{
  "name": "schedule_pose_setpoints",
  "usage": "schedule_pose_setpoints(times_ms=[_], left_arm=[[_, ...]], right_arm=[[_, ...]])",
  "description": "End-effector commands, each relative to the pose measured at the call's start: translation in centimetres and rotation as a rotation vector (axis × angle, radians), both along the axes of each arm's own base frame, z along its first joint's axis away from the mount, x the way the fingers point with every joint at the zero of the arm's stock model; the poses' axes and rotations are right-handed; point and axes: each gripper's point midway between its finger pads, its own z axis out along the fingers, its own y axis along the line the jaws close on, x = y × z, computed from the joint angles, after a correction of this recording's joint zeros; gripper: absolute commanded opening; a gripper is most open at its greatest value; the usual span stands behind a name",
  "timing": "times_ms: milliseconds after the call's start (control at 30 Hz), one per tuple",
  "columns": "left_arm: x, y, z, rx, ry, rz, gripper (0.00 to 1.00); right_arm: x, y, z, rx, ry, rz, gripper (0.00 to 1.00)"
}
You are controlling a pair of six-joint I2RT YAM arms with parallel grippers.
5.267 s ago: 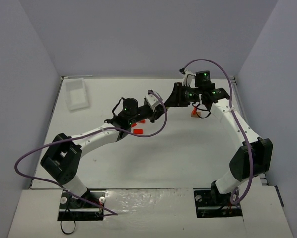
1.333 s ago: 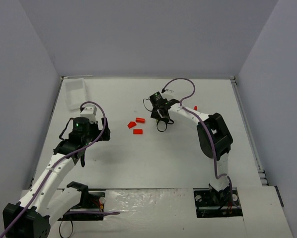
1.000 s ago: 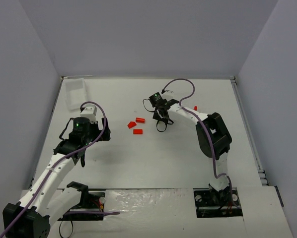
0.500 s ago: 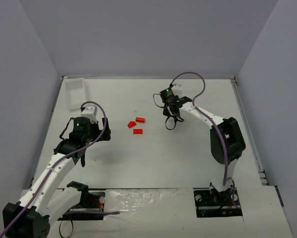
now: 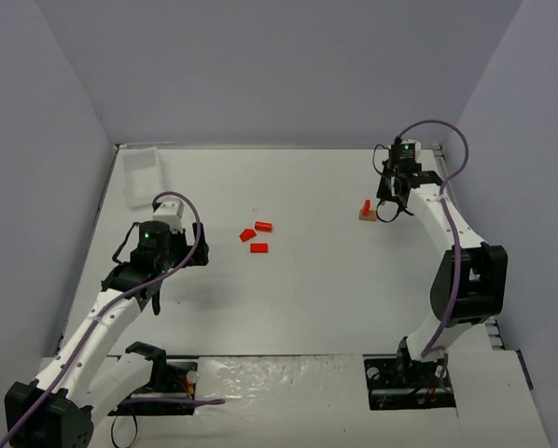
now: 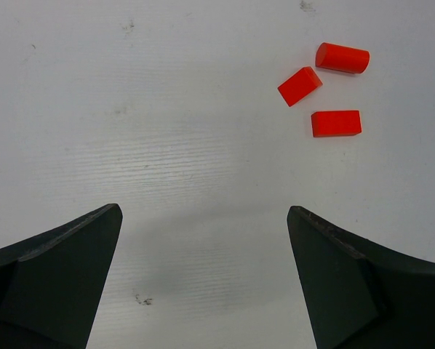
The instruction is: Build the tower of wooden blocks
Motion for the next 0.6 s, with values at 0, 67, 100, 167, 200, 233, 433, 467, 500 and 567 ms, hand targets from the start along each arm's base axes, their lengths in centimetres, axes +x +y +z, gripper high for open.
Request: schedule_pose_setpoints(times_ms=[0,67,100,167,200,233,433,467,500,567], left_arm=[[0.9,-0.6,1.4,-0.011,-0.064,-0.021,0.97],[0.9,-0.6,1.3,-0.009,-0.062,-0.023,0.97],[0.9,-0.6,1.3,-0.009,-0.060,-0.023,0.97],[0.9,-0.6,1.3,-0.008,-0.062,-0.025,0.97],[0.9,-0.6,1.3,-0.005,-0.061,-0.023,0.97],[0.9,-0.5,1.2,-0.004,-0.060,-0.022,0.97],[0.9,-0.5,1.2,0.000,-0.060,-0.021,0.97],[0.9,-0.5,1.2,0.001,-0.059,-0.021,0.97],[0.9,-0.5,1.2,0.001,-0.057,-0.021,0.97],[1.0,-0.5,1.1,0.002,-0.056,-0.021,0.97]], right_arm=[[0.6,0.4,-1.2,0.039,0.038,0.119,0.00],[1.2,0.3,-1.8,0.045,0.051,0.148,0.00],[1.5,0.3,-2.0,0.042,0.056,0.162,0.00],[1.9,0.2,-2.3,0.039,0.063,0.172,0.00],[2.1,0.1,-2.6,0.036,0.070,0.180,0.00],[2.2,0.0,-3.0,0.031,0.078,0.188,0.00],[2.7,0.1,-4.1,0.028,0.087,0.210,0.00],[2.8,0.2,-4.2,0.032,0.086,0.213,0.00],[2.9,0.3,-4.3,0.031,0.084,0.213,0.00],[3.0,0.3,-4.4,0.032,0.084,0.213,0.00]])
